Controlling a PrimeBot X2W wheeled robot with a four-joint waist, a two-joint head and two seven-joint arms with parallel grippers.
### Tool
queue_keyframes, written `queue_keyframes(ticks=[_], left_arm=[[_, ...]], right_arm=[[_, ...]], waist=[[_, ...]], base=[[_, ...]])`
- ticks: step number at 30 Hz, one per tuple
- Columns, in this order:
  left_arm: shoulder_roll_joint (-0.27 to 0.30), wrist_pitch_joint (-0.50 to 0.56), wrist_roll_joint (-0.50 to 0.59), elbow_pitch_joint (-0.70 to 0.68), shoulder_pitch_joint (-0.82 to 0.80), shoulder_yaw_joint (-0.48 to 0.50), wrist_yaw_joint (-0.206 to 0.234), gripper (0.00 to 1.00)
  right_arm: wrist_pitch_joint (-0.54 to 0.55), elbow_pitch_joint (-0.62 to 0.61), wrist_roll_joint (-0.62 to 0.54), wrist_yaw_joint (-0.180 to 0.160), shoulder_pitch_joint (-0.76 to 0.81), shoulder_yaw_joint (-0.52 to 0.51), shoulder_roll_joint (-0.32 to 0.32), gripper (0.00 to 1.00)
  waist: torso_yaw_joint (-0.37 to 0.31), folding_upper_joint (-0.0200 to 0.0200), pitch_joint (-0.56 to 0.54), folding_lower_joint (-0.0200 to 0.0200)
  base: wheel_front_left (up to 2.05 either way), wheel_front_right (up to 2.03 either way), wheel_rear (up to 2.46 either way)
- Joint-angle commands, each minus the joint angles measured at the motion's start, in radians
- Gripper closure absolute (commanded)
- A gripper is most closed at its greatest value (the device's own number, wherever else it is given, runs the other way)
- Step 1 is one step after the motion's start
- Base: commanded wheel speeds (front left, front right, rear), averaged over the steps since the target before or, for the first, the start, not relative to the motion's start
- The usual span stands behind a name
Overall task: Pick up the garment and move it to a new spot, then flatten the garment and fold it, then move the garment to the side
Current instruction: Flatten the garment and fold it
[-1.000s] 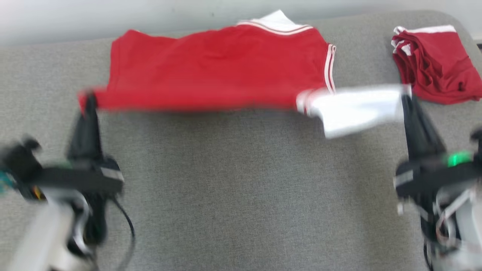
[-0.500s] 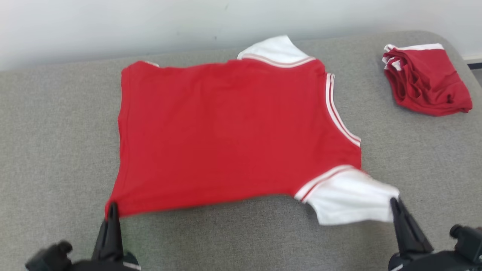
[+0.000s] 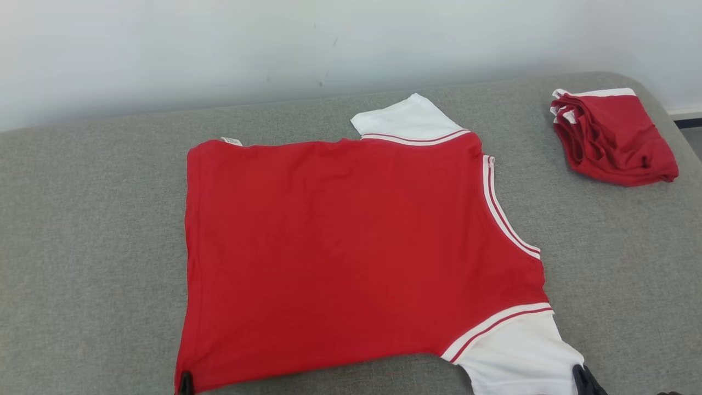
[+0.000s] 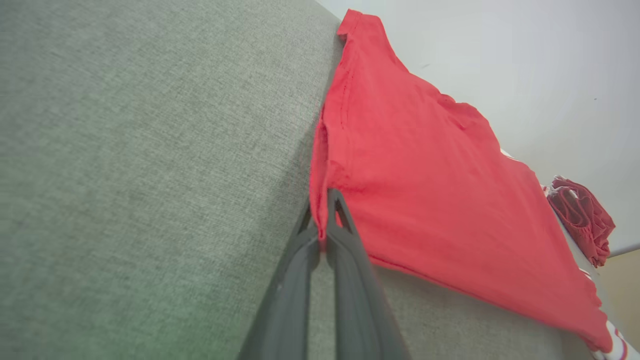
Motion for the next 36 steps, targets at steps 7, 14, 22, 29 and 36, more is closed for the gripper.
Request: queue_keyframes(ticks=[7,14,22,29,36], left_arm=[[-0.008,-0.003,0.04,0.019,-0.028,0.007,-0.027,1.0],[0.004,-0.003,0.081,0.023,-0.088,-0.005,-0.038,1.0],[0.031,0.026,0.096,0.009,-0.183,-0.008,-0.028,1.0],[0.048,0.055,0.097,0.022,-0.263,-0.012,-0.021,1.0],[0.058,0.067,0.096,0.055,-0.318,-0.018,-0.03,1.0]], right_arm=[[0.004,-0.003,0.0,-0.003,-0.046,0.031,0.006,1.0],[0.008,0.012,-0.006,-0.003,-0.171,0.078,-0.036,1.0],[0.025,0.09,0.017,-0.003,-0.333,0.096,-0.066,1.0],[0.029,0.238,0.023,-0.003,-0.53,0.145,-0.074,1.0],[0.003,0.422,0.033,-0.003,-0.707,0.187,-0.084,1.0]], waist=[[0.008,0.0001,0.007,0.0001],[0.002,0.0001,0.017,0.0001],[0.009,0.0001,0.032,0.0001],[0.003,0.0001,0.06,0.0001],[0.006,0.0001,0.078,0.0001]], base=[[0.0,0.0,0.0],[0.0,0.0,0.0],[0.0,0.0,0.0],[0.0,0.0,0.0],[0.0,0.0,0.0]])
